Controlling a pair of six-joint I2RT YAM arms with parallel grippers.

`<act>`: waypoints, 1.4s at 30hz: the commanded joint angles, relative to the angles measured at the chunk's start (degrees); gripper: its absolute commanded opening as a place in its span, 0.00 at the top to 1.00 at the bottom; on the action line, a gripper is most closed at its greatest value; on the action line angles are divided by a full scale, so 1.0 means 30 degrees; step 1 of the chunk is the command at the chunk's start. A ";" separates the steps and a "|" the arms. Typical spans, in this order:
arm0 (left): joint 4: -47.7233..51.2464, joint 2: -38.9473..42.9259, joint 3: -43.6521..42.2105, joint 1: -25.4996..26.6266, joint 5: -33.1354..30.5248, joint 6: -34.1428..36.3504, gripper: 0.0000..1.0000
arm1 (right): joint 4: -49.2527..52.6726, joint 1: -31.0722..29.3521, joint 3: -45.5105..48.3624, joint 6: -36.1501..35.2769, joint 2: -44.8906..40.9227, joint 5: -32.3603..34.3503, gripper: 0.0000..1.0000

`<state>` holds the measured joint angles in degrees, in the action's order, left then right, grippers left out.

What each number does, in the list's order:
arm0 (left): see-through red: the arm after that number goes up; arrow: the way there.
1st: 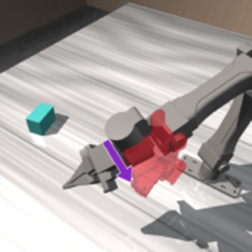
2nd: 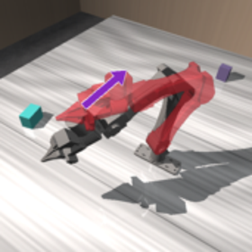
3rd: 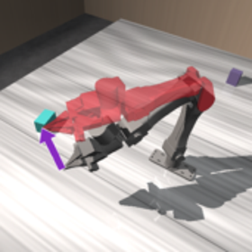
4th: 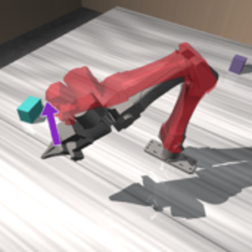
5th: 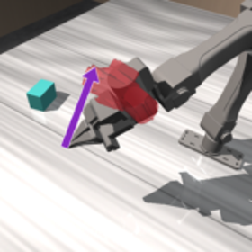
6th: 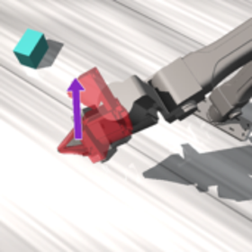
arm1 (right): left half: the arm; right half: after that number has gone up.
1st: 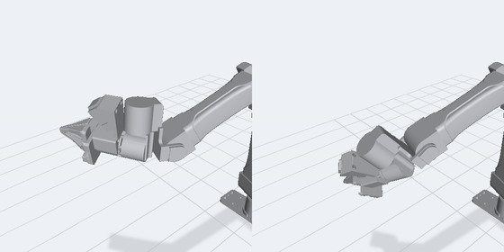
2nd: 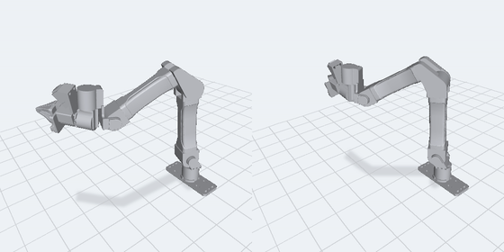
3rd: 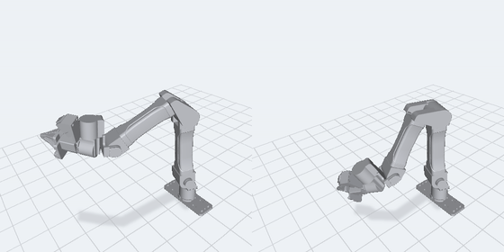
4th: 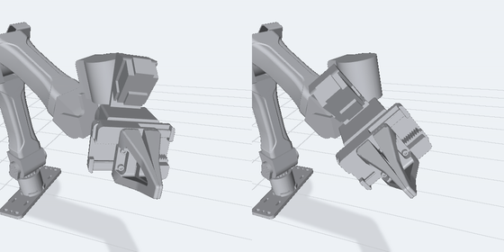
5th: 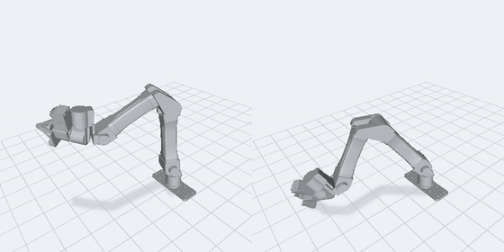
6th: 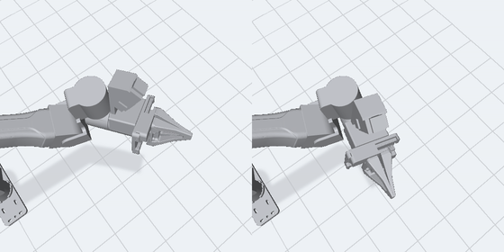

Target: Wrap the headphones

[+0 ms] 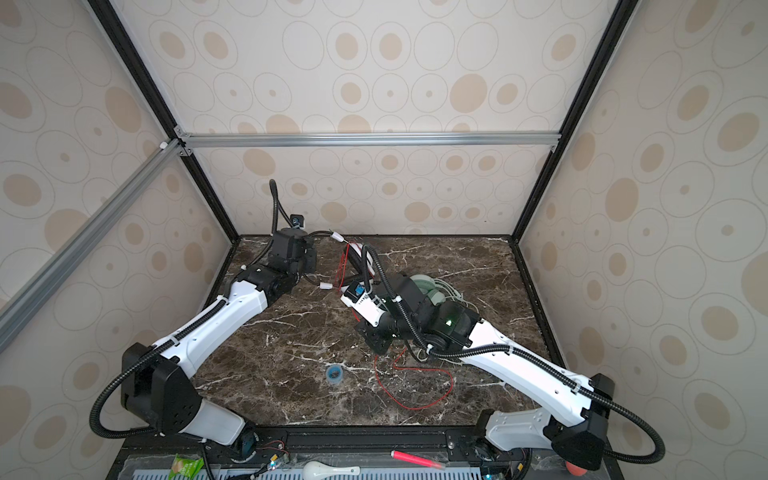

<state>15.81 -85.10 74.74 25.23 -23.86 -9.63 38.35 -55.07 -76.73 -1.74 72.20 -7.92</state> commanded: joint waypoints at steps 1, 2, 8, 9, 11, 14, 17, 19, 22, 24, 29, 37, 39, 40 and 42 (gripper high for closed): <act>-0.0774 0.1666 -0.0271 0.0302 0.0634 0.1453 1.00 | 0.1259 0.0512 -0.1216 -0.1130 0.0469 0.0296 1.00; -0.0564 0.1868 -0.0498 0.0371 0.0968 0.1660 1.00 | 0.1371 0.0664 -0.1405 -0.1230 0.0601 0.0319 1.00; 0.0682 0.3414 -0.1934 0.0697 0.3074 0.2584 1.00 | 0.2242 0.2279 -0.3324 -0.2351 0.1647 0.0286 1.00; 0.0830 0.3558 -0.2051 0.0788 0.3466 0.2687 1.00 | 0.2430 0.2437 -0.3657 -0.2527 0.1829 0.0297 1.00; 0.1205 0.3864 -0.2230 0.0901 0.4203 0.2882 1.00 | 0.2709 0.2767 -0.4284 -0.2945 0.2221 0.0324 1.00; 0.1621 0.4224 -0.2438 0.0988 0.5201 0.2976 1.00 | 0.2852 0.3107 -0.4842 -0.3301 0.2659 0.0312 1.00; 0.2072 0.4529 -0.2501 0.1035 0.6085 0.2982 1.00 | 0.2839 0.3551 -0.5216 -0.3479 0.3034 0.0210 1.00; 0.2326 0.4762 -0.2585 0.1067 0.6567 0.2827 1.00 | 0.2876 0.3967 -0.5502 -0.3433 0.3276 0.0002 1.00; 0.2660 0.5143 -0.2843 0.1101 0.7331 0.2553 1.00 | 0.2597 0.4602 -0.5539 -0.3343 0.3379 -0.0331 1.00; 0.2798 0.5404 -0.3067 0.1165 0.7754 0.2351 1.00 | 0.2279 0.5015 -0.5407 -0.3274 0.3382 -0.0577 1.00; 0.3312 0.5934 -0.3212 0.1249 0.8462 0.1864 1.00 | 0.1445 0.6215 -0.5219 -0.2999 0.3498 -0.1520 1.00; 0.4134 0.6737 -0.2521 0.1286 1.0344 0.0827 1.00 | 0.0856 0.7616 -0.5182 -0.3441 0.3967 -0.2657 0.98; 0.4437 0.6911 -0.2279 0.1286 1.0732 0.0697 1.00 | 0.0785 0.7924 -0.5133 -0.3607 0.4026 -0.2898 0.97; 0.4601 0.6994 -0.2167 0.1286 1.0878 0.0632 1.00 | 0.0711 0.8094 -0.5067 -0.3675 0.4027 -0.3077 0.97; 0.4815 0.7097 -0.1936 0.1279 1.1297 0.0520 1.00 | 0.0514 0.8400 -0.4897 -0.3767 0.4027 -0.3412 0.97</act>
<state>29.39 -66.00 65.06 28.77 5.56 -6.02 42.35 -31.35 -91.85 -11.49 84.29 -16.47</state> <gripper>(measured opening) 0.069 0.050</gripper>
